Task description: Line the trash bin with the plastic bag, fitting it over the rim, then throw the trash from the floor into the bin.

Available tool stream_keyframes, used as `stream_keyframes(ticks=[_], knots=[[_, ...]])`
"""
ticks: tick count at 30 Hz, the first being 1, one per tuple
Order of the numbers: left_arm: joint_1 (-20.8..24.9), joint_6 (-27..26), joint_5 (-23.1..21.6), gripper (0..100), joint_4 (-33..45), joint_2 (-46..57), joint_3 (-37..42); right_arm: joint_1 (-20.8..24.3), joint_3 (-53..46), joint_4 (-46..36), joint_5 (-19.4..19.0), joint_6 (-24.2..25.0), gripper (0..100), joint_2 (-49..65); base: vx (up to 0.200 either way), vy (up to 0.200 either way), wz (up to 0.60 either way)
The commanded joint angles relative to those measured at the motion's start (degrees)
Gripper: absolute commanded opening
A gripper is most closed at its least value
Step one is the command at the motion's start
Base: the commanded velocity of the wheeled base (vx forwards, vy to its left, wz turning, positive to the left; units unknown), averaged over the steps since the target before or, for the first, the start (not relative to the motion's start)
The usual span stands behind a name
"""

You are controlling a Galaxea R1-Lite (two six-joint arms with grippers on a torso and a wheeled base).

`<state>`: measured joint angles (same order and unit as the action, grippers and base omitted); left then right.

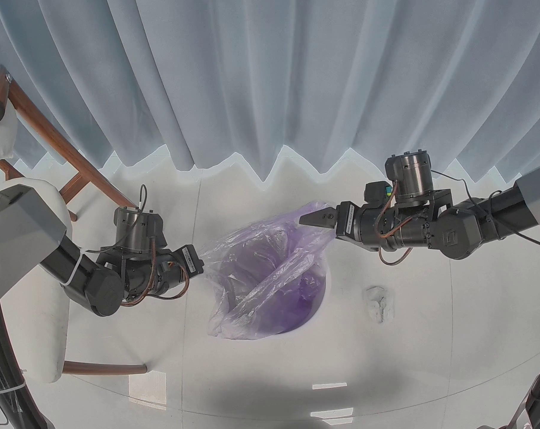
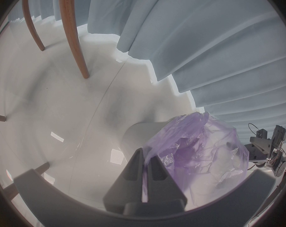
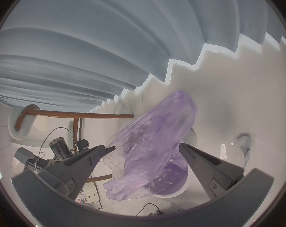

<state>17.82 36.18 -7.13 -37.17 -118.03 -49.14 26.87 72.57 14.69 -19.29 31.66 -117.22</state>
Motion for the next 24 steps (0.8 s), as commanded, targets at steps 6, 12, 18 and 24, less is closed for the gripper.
stream_keyframes(ticks=[6, 12, 18, 24], knots=[[-0.51, 0.12, 0.19, 0, -4.05, -0.27, -3.24, -2.08, 1.7, 0.87, 2.06, -1.34, 0, -1.16, 0.0, 0.0, 0.0], [-1.91, 0.21, 4.23, 0, -4.05, -2.56, -8.34, -7.8, 3.89, 2.89, 0.92, -7.58, 0, -1.43, 0.0, 0.0, 0.0], [-2.79, 2.84, 4.85, 0, -3.61, -2.73, -10.01, -10.7, 5.39, 3.24, -2.42, -9.51, 0, -3.19, 0.0, 0.0, 0.0], [-2.44, 2.93, 7.13, 0, -3.7, -3.44, -7.55, -11.58, 5.12, 4.03, -2.51, -13.99, 0, -7.67, 0.0, 0.0, 0.0]])
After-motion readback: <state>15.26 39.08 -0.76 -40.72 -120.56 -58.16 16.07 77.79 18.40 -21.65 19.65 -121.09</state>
